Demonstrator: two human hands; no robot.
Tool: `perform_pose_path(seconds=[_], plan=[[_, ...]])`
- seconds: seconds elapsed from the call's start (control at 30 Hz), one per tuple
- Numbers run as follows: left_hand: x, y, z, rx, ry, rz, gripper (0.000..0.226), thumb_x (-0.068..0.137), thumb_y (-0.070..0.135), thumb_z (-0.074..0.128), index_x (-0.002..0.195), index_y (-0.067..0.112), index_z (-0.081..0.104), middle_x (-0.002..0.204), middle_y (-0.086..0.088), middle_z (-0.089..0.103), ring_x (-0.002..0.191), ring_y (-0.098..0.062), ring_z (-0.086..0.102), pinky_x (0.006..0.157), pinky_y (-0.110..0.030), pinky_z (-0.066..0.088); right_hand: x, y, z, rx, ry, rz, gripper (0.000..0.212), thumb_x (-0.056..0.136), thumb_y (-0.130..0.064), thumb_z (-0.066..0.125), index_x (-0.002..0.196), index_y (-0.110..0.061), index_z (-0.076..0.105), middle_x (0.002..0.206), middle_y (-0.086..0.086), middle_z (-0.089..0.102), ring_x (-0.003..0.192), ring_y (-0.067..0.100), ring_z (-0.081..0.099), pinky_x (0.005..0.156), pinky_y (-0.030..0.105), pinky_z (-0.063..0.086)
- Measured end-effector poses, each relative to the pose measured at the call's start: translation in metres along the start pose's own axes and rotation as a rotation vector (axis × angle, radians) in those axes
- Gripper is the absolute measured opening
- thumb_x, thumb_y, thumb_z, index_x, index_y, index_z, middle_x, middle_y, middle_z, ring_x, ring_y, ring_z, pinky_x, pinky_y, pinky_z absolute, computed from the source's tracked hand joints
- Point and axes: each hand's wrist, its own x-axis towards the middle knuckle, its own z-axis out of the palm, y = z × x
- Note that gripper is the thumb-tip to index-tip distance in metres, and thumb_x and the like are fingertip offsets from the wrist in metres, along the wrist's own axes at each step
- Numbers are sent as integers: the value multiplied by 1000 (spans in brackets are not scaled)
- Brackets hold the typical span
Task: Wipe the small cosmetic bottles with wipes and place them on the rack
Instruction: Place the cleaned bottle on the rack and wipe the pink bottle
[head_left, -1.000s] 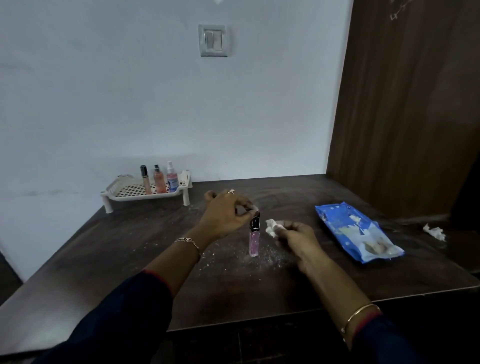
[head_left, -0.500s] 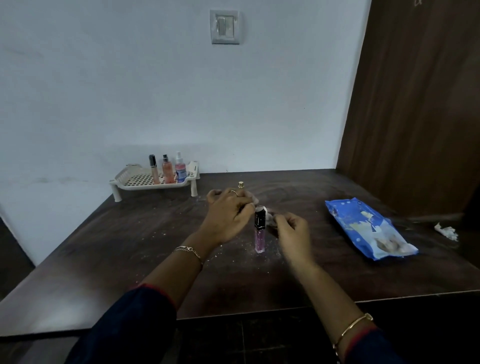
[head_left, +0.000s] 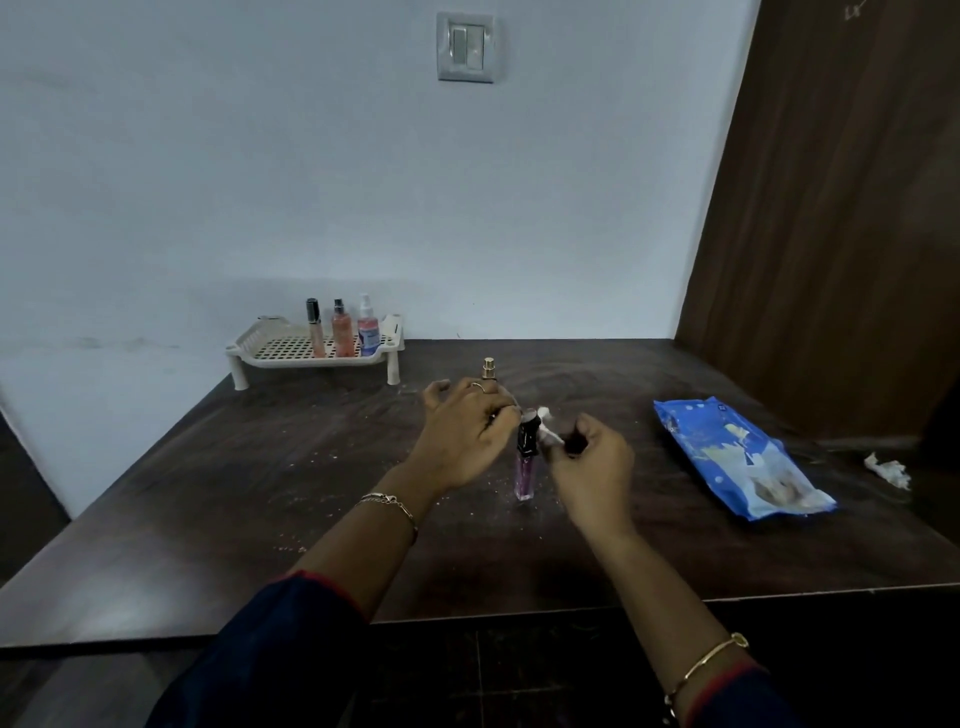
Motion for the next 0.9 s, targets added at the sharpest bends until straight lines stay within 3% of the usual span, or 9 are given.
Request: perform_pose_path(seconds=[0.1, 0.17, 0.27, 0.33, 0.47, 0.53, 0.63, 0.77, 0.9], plan=[[1, 0, -1, -4, -20, 3, 47, 83, 39, 26, 85, 22, 69, 101, 14, 63, 104, -3, 47, 105, -40, 13, -9, 10, 1, -28, -96, -37, 13, 78, -11, 72, 69, -16, 64, 67, -1, 66, 62, 11, 58, 58, 26, 43], [2, 0, -4, -9, -39, 3, 46, 84, 37, 26, 86, 22, 69, 103, 12, 64, 106, -3, 47, 108, -42, 10, -14, 20, 0, -103, -194, -41, 2, 78, -10, 71, 78, -12, 71, 77, 2, 73, 71, 14, 66, 65, 25, 49], [2, 1, -5, -5, -56, 5, 49, 85, 38, 25, 94, 20, 70, 108, 11, 63, 112, -4, 46, 110, -42, 6, -11, 26, -1, -145, -237, -35, 5, 76, -9, 73, 77, -14, 72, 83, 0, 75, 79, 12, 69, 68, 18, 48], [2, 0, -5, -7, -59, 1, 50, 85, 39, 24, 97, 21, 69, 110, 12, 63, 114, -3, 45, 111, -42, 5, -6, 19, -1, -138, -150, -60, 4, 76, -12, 73, 78, -14, 72, 82, -2, 74, 78, 14, 68, 68, 22, 49], [2, -1, -6, -21, -61, -6, 49, 86, 39, 25, 98, 21, 69, 110, 10, 63, 113, -5, 46, 110, -41, 5, -2, 7, -4, -90, -42, -278, 9, 76, -6, 71, 75, -14, 66, 71, -8, 59, 64, 10, 55, 59, 23, 41], [2, -1, -6, -21, -66, -10, 48, 85, 39, 25, 93, 20, 69, 107, 9, 64, 112, -5, 47, 110, -41, 4, -7, 14, -5, -155, -193, -372, 14, 78, -4, 67, 74, -17, 64, 74, -6, 59, 66, 11, 56, 59, 26, 45], [1, -1, -3, -1, -63, -16, 49, 85, 40, 26, 88, 16, 68, 102, 10, 64, 111, -5, 49, 110, -43, 6, -23, 28, 0, -302, -489, -430, 11, 83, -11, 61, 85, -20, 68, 95, -4, 70, 86, 14, 65, 71, 25, 49], [2, -2, -5, 5, -68, -13, 49, 86, 40, 25, 90, 19, 69, 103, 10, 64, 111, -6, 49, 110, -45, 6, -18, 19, 2, -162, -338, -435, 16, 86, -16, 58, 98, -18, 68, 91, -1, 68, 81, 13, 62, 70, 24, 47], [2, -2, -3, 16, -74, -21, 50, 85, 41, 24, 87, 18, 68, 102, 8, 64, 111, -8, 49, 110, -46, 7, 1, 8, -2, -231, -52, -633, 19, 77, -6, 56, 94, -10, 64, 83, 6, 60, 74, 15, 52, 64, 24, 40]])
